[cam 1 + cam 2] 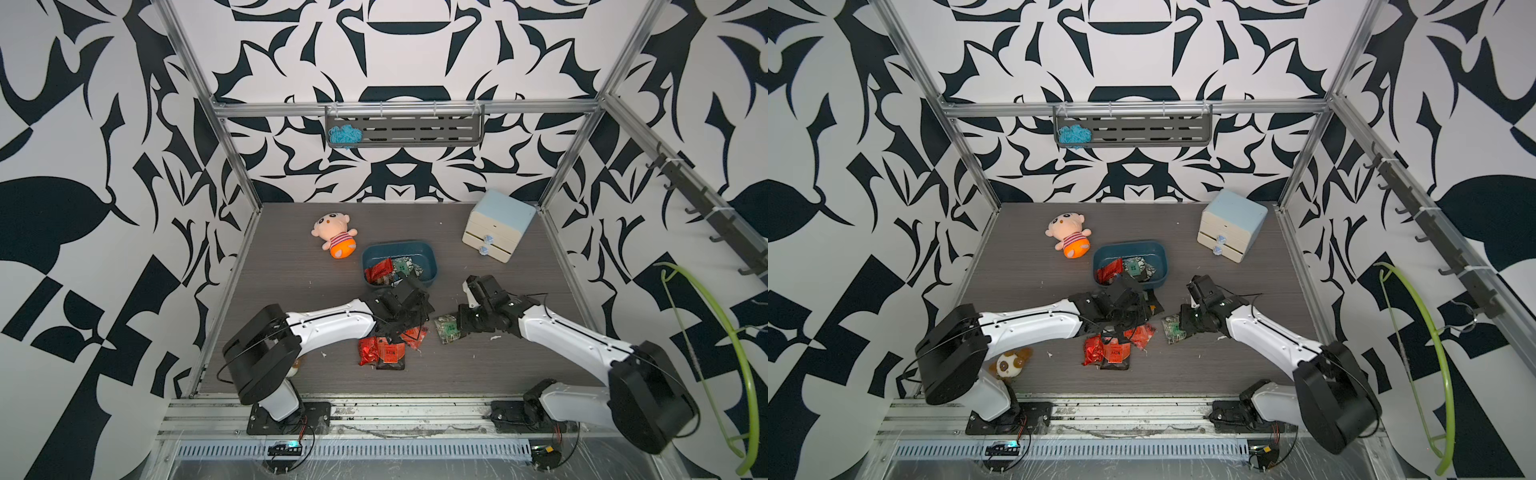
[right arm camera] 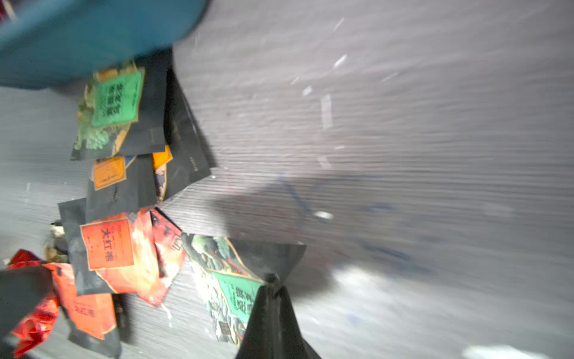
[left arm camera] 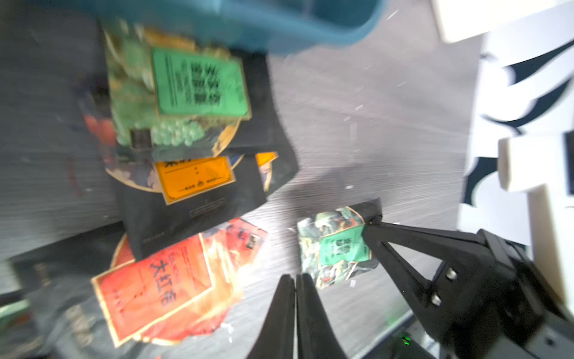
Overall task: Put the tea bags into the storage box
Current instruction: Pick up the tea bag from the center of the board, then place the tea bag in the storage box.
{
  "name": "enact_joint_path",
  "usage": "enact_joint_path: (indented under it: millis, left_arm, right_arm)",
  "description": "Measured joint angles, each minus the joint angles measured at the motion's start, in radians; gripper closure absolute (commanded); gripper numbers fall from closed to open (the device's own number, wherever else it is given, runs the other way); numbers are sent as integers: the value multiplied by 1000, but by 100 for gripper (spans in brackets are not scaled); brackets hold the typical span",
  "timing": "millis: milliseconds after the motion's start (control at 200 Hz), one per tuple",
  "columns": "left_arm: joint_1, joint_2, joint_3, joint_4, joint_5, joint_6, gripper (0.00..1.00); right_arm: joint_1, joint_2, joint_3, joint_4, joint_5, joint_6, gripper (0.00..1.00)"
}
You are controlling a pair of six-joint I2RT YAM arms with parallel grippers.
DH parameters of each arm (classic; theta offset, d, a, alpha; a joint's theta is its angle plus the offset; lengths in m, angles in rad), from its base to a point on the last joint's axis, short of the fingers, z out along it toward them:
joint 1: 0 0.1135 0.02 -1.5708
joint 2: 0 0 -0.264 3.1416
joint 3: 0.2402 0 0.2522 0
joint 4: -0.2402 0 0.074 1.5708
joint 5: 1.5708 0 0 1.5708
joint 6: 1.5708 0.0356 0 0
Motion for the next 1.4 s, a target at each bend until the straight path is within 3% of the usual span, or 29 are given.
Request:
enact_joint_path:
  millis: [195,360,670,945,1140,1400]
  left_arm:
    - [0,-144,-96,-31,-104,7,90]
    - [0,-301,-189,-75,-216,0,90]
    - [2,-560,-335,-121,-370,-20,90]
    - [7,-653,-382,-174,-436,-30,87]
    - [12,-670,-382,-189,-459,-31,87]
    - [16,-661,-383,-200,-464,-34,87]
  right_arm:
    - [-38,-168,93,-94,125,-27,100]
    - [-50,-153,230,-86,114,-28,100]
    - [-42,276,626,-72,24,-124,100]
    - [13,681,1002,-222,77,-311,100]
    - [32,815,1078,-297,137,-398,100]
    - [47,885,1098,-331,178,-446,100]
